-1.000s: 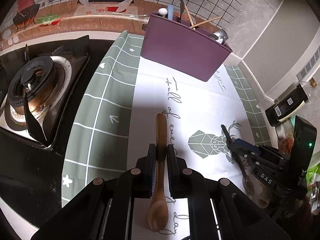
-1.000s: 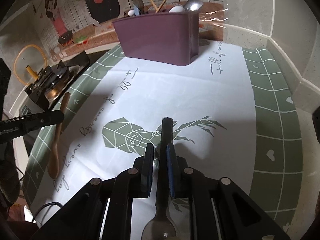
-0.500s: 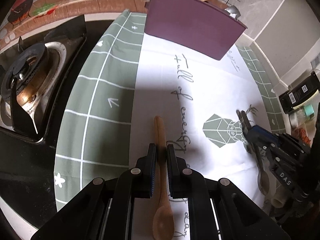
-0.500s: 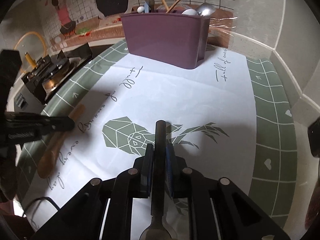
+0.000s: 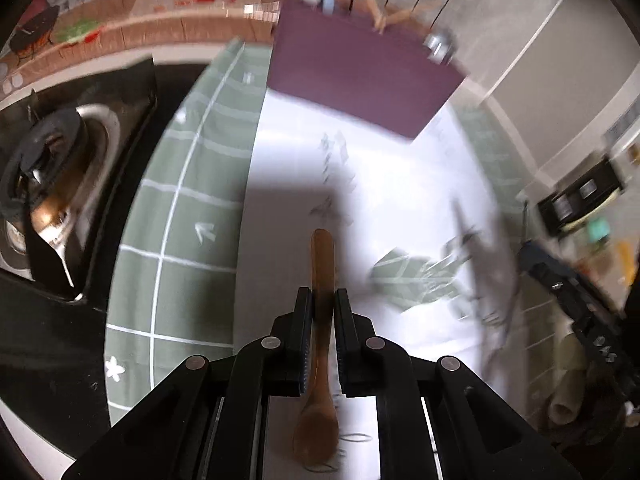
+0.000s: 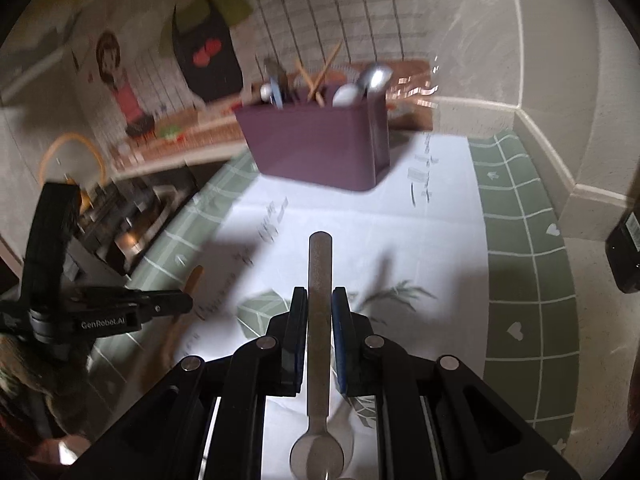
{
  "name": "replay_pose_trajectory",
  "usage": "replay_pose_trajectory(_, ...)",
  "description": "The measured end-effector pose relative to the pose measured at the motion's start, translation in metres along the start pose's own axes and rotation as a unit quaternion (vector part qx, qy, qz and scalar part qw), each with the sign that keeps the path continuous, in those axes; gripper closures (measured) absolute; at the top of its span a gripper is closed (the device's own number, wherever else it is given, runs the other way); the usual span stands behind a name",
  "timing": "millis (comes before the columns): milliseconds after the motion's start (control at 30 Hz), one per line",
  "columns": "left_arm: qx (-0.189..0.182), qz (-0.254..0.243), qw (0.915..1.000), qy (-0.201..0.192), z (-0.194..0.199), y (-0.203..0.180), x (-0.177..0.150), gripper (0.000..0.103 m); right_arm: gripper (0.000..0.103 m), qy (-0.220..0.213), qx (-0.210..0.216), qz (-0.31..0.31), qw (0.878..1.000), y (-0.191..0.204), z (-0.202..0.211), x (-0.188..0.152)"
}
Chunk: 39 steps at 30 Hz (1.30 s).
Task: Organize utensils
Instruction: 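Lift both spoons over the purple holder and release them inside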
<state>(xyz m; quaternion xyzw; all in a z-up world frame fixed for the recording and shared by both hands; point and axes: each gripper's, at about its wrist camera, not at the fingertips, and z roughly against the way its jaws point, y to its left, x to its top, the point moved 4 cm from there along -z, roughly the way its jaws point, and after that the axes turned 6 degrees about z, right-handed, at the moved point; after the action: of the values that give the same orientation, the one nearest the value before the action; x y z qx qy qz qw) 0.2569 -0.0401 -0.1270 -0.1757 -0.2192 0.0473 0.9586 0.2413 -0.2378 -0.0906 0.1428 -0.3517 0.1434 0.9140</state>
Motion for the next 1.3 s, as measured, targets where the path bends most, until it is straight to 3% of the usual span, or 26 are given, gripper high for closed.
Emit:
replay_pose_trajectory(233,-0.035,-0.008,0.9964,-0.076,0.044,-0.016,0.027,0.095,0.092,-0.039,0.012,-0.007,0.999,0.001,0.022,0.024)
replay_pose_trajectory(433,-0.061,-0.019,0.9920,-0.109,0.069,-0.030,0.057,0.097,0.092,-0.062,0.020,-0.001,0.998,0.004,0.027,0.054)
replay_pose_trajectory(533,-0.081,-0.045,0.9836,-0.155,0.107,-0.052,0.094,0.097,0.092,-0.092,0.026,0.006,0.995,0.006,0.041,0.088)
replay_pose_trajectory(600,-0.091,-0.073,0.9752,-0.188,0.139,-0.072,0.122,0.097,0.092,-0.120,0.021,0.026,0.992,0.009,0.059,0.128)
replay_pose_trajectory(733,-0.076,-0.117,0.9599,-0.243,0.184,-0.101,0.179,0.097,0.092,-0.198,0.013,0.063,0.978,0.011,0.103,0.218)
replay_pose_trajectory(833,-0.060,-0.118,0.9607,-0.244,0.178,-0.104,0.209,0.097,0.092,-0.228,-0.006,0.070,0.971,0.005,0.104,0.256)
replay_pose_trajectory(933,-0.040,-0.113,0.9678,-0.221,0.151,-0.097,0.232,0.097,0.092,-0.234,-0.015,0.062,0.970,-0.003,0.083,0.271)
replay_pose_trajectory(1100,-0.033,-0.090,0.9796,-0.177,0.098,-0.078,0.250,0.097,0.092,-0.213,-0.009,0.036,0.976,-0.019,0.027,0.275)
replay_pose_trajectory(1300,-0.022,-0.062,0.9904,-0.122,0.043,-0.057,0.245,0.097,0.092,-0.196,-0.017,0.029,0.980,-0.022,-0.031,0.262)
